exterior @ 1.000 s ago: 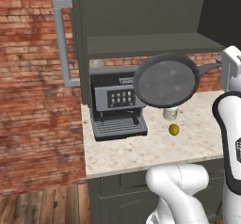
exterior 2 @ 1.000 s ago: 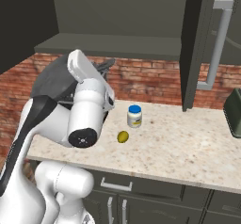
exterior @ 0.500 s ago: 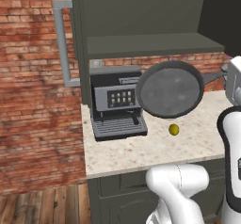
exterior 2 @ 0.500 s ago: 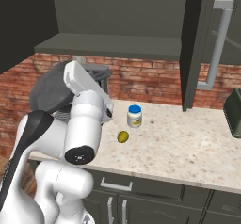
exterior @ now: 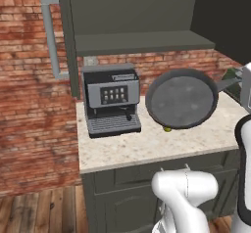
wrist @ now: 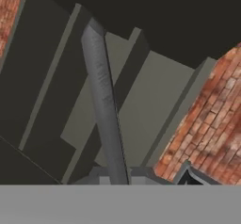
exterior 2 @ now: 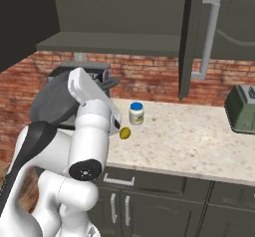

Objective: Pick the pan from the cabinet and place it on the stove. Then turn on the stove burner for the pan.

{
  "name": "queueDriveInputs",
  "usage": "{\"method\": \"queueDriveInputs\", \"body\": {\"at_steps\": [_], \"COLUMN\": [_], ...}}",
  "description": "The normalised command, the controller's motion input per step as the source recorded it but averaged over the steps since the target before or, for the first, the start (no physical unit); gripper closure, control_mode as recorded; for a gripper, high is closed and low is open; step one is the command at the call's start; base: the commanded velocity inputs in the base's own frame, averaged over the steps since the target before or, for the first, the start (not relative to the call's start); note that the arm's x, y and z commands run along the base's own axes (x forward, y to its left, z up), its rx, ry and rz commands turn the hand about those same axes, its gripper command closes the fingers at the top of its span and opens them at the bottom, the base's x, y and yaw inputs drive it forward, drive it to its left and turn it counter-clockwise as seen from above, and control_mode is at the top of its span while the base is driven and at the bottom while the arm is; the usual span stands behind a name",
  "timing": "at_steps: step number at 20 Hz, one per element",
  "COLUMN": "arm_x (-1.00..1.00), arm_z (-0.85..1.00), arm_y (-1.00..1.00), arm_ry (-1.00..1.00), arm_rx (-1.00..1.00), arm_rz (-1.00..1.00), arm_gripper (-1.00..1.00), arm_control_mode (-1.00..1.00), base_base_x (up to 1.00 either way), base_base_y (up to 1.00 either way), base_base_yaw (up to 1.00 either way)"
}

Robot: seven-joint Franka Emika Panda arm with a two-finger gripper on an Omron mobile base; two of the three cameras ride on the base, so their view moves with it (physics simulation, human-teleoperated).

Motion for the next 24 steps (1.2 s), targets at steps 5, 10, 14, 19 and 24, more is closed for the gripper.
{"method": "queueDriveInputs", "body": {"at_steps": [5,10,14,19,24], "arm_x": [0.0,0.0,0.0,0.0,0.0], "arm_z": [0.0,0.0,0.0,0.0,0.0], "arm_y": [0.0,0.0,0.0,0.0,0.0], "arm_ry": [0.0,0.0,0.0,0.0,0.0], "arm_rx": [0.0,0.0,0.0,0.0,0.0], "arm_rz": [0.0,0.0,0.0,0.0,0.0], "arm_gripper": [1.0,1.0,1.0,1.0,1.0], "arm_control_mode": [1.0,1.0,1.0,1.0,1.0], "base_base_x": [-0.74,-0.68,-0.54,-0.31,-0.04], "base_base_y": [-0.33,-0.43,-0.44,-0.58,-0.82], "base_base_yaw": [-0.08,-0.07,-0.06,-0.04,-0.02]}}
